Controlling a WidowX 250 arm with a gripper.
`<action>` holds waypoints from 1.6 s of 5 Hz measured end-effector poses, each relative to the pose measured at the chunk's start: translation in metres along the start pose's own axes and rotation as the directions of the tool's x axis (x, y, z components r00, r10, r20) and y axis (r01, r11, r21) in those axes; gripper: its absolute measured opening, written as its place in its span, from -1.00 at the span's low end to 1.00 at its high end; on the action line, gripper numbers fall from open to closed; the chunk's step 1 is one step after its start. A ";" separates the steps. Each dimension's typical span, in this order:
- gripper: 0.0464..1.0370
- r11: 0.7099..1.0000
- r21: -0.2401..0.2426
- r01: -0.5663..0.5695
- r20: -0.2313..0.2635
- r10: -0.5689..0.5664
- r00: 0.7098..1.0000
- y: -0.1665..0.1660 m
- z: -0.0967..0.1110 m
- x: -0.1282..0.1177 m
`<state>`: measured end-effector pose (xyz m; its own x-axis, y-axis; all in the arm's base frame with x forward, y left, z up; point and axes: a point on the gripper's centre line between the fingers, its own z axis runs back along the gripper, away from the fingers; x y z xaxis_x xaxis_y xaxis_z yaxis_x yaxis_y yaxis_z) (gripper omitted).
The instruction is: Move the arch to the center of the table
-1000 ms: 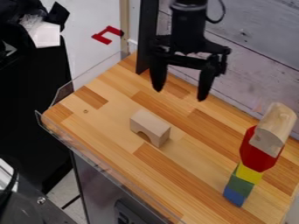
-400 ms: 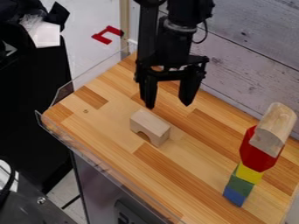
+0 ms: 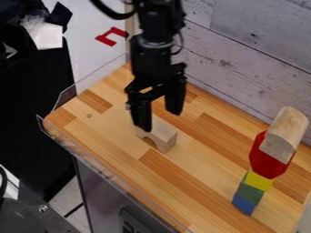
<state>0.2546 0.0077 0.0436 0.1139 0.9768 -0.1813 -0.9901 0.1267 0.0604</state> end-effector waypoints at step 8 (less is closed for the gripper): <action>0.92 0.982 -0.064 -0.177 0.074 0.181 0.981 -0.025 -0.030 0.016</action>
<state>0.2784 0.0152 0.0095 -0.0616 0.9937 -0.0940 -0.9978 -0.0592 0.0284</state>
